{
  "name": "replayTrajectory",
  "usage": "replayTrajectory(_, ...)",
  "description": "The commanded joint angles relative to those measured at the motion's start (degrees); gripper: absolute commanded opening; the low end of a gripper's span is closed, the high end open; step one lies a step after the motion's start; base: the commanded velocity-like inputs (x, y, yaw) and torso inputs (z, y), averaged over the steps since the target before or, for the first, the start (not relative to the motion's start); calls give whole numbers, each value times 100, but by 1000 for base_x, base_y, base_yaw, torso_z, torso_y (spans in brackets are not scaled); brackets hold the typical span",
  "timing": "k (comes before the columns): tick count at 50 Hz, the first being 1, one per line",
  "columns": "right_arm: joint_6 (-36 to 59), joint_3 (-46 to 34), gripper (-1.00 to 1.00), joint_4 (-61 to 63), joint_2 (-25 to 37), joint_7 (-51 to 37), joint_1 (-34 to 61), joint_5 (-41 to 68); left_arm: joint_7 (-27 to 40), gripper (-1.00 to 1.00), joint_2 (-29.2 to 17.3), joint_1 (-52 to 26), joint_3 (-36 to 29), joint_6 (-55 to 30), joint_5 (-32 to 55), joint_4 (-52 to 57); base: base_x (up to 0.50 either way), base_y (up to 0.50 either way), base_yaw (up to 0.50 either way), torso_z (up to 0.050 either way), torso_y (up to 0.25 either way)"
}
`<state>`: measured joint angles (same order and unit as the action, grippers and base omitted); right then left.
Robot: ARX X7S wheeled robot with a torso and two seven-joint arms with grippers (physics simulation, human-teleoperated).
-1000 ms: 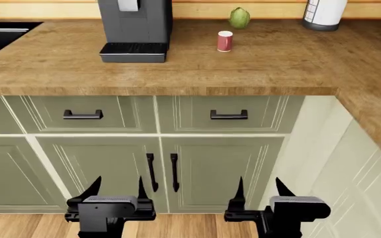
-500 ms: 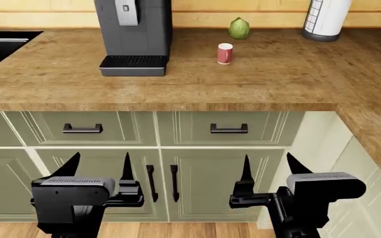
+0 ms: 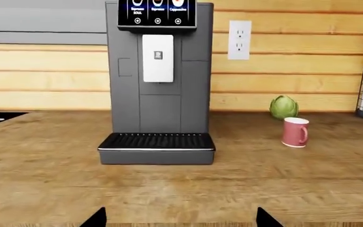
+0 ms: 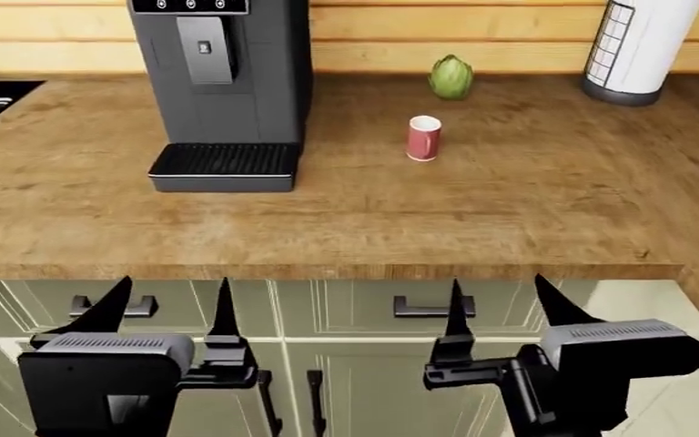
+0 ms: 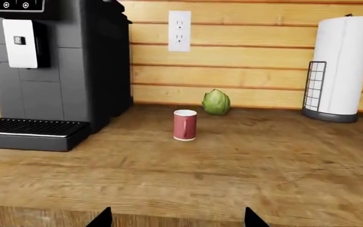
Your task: A wet mug is on the counter and needs to be dried. Pick it up and place it upside down in the open cabinet.
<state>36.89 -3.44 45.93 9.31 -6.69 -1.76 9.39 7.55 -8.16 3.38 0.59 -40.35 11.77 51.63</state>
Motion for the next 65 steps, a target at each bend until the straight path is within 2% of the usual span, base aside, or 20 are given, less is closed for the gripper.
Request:
replayTrajectory(1, -17, 24, 100, 264, 59, -79, -107, 52, 87, 100, -54, 100, 18, -7, 83, 259, 500, 0, 0, 50, 0)
replayTrajectory(23, -284, 62, 100, 354, 143, -175, -246, 124, 233, 100, -145, 362, 28, 308, 158, 488, 500, -42, 0, 50, 0)
replayTrajectory(42, -236, 53, 100, 433, 217, -268, -255, 210, 460, 100, -216, 405, 66, 341, 287, 625, 460, -376, 0, 0, 0)
replayTrajectory(54, -293, 47, 100, 440, 245, -326, -280, 250, 562, 100, -301, 416, 52, 358, 387, 634, 33, -40, 0, 0, 0)
replayTrajectory(58, 51, 41, 100, 582, 305, -318, -158, 371, 608, 100, -334, 416, 47, 337, 415, 654, 0, 0, 0, 0, 0)
replayTrajectory(65, 1482, 120, 100, 711, 413, -154, 682, 1076, 702, 100, -403, 412, 31, 292, 484, 694, 0, 0, 0, 0, 0)
